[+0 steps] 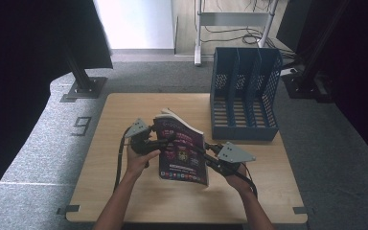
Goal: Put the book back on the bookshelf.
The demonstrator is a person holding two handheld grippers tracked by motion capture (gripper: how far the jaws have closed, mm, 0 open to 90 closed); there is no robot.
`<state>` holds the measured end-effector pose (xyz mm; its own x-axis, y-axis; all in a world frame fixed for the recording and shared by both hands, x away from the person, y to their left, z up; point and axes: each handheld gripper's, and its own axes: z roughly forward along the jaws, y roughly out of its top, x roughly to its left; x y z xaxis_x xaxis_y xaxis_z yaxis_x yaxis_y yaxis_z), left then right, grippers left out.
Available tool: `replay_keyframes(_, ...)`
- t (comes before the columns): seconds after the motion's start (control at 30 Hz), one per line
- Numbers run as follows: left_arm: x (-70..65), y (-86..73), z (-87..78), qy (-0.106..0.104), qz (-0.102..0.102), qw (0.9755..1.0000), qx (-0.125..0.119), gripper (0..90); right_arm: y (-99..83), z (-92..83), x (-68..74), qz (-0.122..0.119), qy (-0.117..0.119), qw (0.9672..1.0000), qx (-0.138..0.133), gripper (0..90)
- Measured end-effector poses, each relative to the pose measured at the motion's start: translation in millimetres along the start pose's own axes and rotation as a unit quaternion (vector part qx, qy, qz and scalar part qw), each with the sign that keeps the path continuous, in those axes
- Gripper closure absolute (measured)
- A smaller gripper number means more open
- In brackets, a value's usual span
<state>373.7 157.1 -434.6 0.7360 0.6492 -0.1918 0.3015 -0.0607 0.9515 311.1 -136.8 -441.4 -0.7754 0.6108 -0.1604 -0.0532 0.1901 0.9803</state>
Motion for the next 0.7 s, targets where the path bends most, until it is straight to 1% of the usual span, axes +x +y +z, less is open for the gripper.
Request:
replay_keyframes(0.07,0.1,0.2,-0.3,0.001,0.000,1.0000,-0.001,23.5,-0.1,-0.5,-0.1,-0.001,-0.001,1.0000,0.000,76.1)
replay_keyframes(0.13,0.0,0.5,-0.8,0.003,0.001,1.0000,-0.002,25.7,-0.4,-1.1,-0.2,-0.002,0.000,1.0000,-0.002,76.2)
replay_keyframes(0.17,-0.1,0.6,-1.1,0.005,0.002,1.0000,-0.002,28.9,-0.5,-1.1,0.2,-0.005,-0.003,1.0000,-0.002,76.1)
replay_keyframes(0.2,-0.2,0.7,-1.3,0.007,0.003,1.0000,-0.002,28.9,-0.5,-1.1,0.2,-0.005,-0.003,1.0000,-0.002,76.1)
replay_keyframes(0.27,-0.5,1.0,-1.7,0.009,0.003,0.9999,-0.005,30.7,-0.5,-0.5,0.6,-0.007,-0.007,0.9999,-0.002,76.2)
replay_keyframes(0.33,-0.4,2.2,-2.9,0.013,-0.001,0.9998,-0.013,32.5,-0.3,1.6,1.5,-0.008,-0.010,0.9999,-0.009,77.0)
replay_keyframes(0.4,-0.1,2.9,-3.6,0.012,-0.003,0.9998,-0.017,33.1,0.1,2.8,1.9,-0.008,-0.012,0.9998,-0.011,77.5)
replay_keyframes(0.43,0.3,5.5,-5.3,0.007,-0.009,0.9996,-0.025,34.2,1.5,5.5,1.9,-0.007,-0.014,0.9998,-0.015,78.4)
replay_keyframes(0.47,-0.1,7.7,-5.9,0.005,-0.009,0.9996,-0.026,34.4,2.3,7.3,1.6,-0.007,-0.013,0.9997,-0.018,78.7)
replay_keyframes(0.53,-2.3,13.1,-6.9,0.004,-0.003,0.9997,-0.026,34.4,4.1,11.5,0.7,-0.008,-0.016,0.9996,-0.021,79.3)
replay_keyframes(0.6,-4.1,18.2,-8.3,0.008,0.004,0.9995,-0.031,34.3,6.0,15.3,-0.6,-0.008,-0.019,0.9995,-0.024,80.0)
replay_keyframes(0.67,-4.6,20.2,-9.0,0.008,0.003,0.9994,-0.034,34.5,7.0,16.3,-1.1,-0.007,-0.021,0.9994,-0.027,80.3)
replay_keyframes(0.7,-5.0,22.4,-10.7,0.008,0.006,0.9993,-0.036,34.6,8.4,15.9,-1.7,-0.005,-0.022,0.9990,-0.037,80.9)
